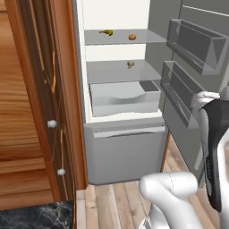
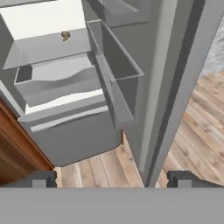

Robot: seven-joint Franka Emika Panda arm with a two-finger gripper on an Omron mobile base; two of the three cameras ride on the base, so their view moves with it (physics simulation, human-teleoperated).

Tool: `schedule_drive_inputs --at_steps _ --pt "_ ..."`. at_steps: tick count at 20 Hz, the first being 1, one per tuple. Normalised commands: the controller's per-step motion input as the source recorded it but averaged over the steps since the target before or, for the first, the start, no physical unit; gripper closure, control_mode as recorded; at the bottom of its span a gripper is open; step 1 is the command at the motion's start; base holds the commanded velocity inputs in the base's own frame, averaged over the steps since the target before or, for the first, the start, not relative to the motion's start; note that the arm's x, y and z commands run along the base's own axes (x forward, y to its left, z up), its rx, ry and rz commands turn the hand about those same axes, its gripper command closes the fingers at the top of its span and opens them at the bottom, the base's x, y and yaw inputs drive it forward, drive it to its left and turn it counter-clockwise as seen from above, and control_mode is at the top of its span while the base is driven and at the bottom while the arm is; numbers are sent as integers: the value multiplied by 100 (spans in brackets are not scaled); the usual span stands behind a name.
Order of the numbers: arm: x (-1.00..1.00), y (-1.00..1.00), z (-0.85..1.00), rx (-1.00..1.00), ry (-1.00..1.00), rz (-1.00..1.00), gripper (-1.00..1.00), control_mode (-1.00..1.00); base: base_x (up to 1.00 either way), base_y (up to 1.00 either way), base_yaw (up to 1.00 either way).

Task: Place the tangerine in the correct fridge rack based on whether it is a fruit or vegetable. Finally, close the fridge door.

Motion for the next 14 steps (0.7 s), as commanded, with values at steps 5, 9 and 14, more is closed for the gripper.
schedule_drive_inputs --at_steps 5,9,14 --pt "-35 -100 0 18 -4 0 -100 -100 0 0 0" --pt "-43 -100 0 26 -10 0 -100 -100 0 0 0" --pt "-31 -100 -1 25 -8 0 -100 -100 0 0 0"
